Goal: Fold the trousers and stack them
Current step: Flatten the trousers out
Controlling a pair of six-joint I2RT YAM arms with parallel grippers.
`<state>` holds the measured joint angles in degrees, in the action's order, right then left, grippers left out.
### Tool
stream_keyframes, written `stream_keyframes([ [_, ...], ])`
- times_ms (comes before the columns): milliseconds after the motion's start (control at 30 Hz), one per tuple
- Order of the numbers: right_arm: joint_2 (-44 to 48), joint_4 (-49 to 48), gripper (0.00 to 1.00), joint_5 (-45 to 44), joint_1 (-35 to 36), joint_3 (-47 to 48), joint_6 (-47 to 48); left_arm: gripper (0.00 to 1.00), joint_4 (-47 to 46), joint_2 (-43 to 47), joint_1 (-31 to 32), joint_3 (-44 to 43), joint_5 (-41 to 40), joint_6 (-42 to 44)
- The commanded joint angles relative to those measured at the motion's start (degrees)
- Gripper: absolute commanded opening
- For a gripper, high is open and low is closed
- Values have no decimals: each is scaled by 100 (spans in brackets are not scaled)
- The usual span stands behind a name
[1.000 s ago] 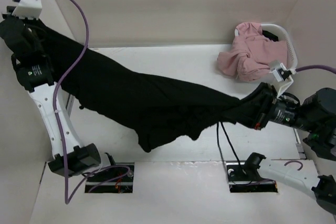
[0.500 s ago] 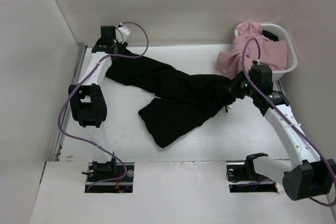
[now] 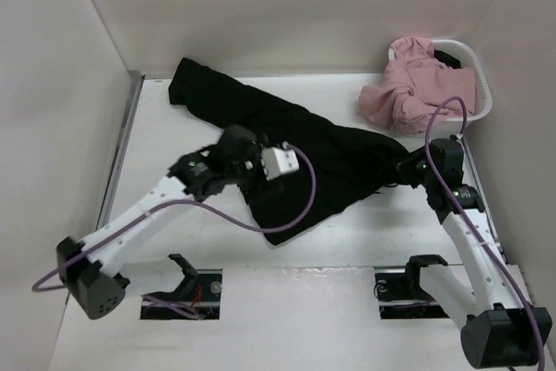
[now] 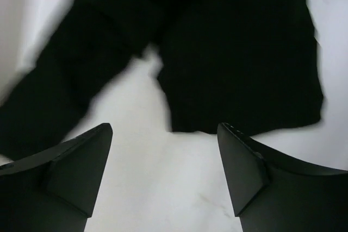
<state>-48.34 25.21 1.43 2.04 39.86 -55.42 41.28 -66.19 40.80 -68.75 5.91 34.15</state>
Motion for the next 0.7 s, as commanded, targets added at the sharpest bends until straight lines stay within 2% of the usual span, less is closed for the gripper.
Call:
stream_keyframes([
  [0, -18, -403, 9, -222, 37, 259, -22, 82, 550, -710, 249, 1232, 60, -628],
  [167, 44, -456, 9, -310, 204, 233, 14, 87, -812, -1071, -111, 1487, -135, -1085],
  [333, 166, -447, 9, -310, 204, -109, -74, 91, -2033, -1184, 187, 2031, 156, -1411],
  [500, 219, -385, 9, -319, 169, -250, -74, 88, -2423, -1616, 319, 2436, 208, -1359],
  [600, 237, -385, 9, -354, 169, -268, -101, 70, -2405, -2195, 310, 2437, 209, -1165],
  [633, 246, -377, 8, -380, 195, -242, -127, 52, -2362, -2492, 249, 2341, 182, -1156],
  [667, 263, -377, 8, -407, 195, -198, -145, 42, -2352, -2591, 205, 2296, 156, -1165],
])
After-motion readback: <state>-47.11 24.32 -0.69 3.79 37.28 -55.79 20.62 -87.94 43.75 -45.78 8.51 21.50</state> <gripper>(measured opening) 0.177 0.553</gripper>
